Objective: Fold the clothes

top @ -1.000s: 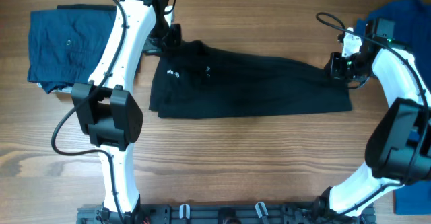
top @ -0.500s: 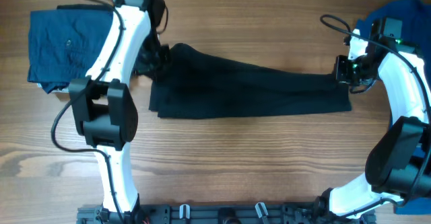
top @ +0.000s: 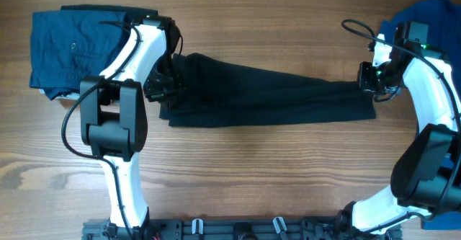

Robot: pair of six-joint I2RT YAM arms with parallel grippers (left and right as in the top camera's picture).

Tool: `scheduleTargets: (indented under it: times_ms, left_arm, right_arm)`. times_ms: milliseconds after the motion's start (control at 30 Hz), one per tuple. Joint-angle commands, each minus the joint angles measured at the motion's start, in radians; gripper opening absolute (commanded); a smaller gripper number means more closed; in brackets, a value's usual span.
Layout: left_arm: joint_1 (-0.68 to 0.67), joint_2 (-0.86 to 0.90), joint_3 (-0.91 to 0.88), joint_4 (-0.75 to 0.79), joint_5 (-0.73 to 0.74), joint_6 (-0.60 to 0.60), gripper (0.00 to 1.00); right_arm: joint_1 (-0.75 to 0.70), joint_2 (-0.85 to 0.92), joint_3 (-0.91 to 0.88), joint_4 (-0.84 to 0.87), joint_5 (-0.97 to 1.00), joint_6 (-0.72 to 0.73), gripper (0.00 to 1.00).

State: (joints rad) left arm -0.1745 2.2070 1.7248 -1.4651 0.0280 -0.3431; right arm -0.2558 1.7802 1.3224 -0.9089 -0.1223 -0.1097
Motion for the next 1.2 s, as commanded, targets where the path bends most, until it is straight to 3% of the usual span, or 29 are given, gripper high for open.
scheduleTargets:
  times_ms: [0,1033,1167]
  left_arm:
    - [0.003,-0.017,-0.008,0.011,0.016,-0.014,0.04]
    - [0.003,-0.017,-0.008,0.037,0.016,-0.013,0.04]
    - [0.003,-0.017,-0.008,0.037,0.016,-0.013,0.08]
  right_arm:
    - [0.003,0.031,-0.009,0.011,0.014,0.005,0.04]
    - [0.003,0.161,-0.009,-0.052,0.014,0.042,0.04]
    - [0.003,0.161,-0.009,-0.065,0.014,0.042,0.04]
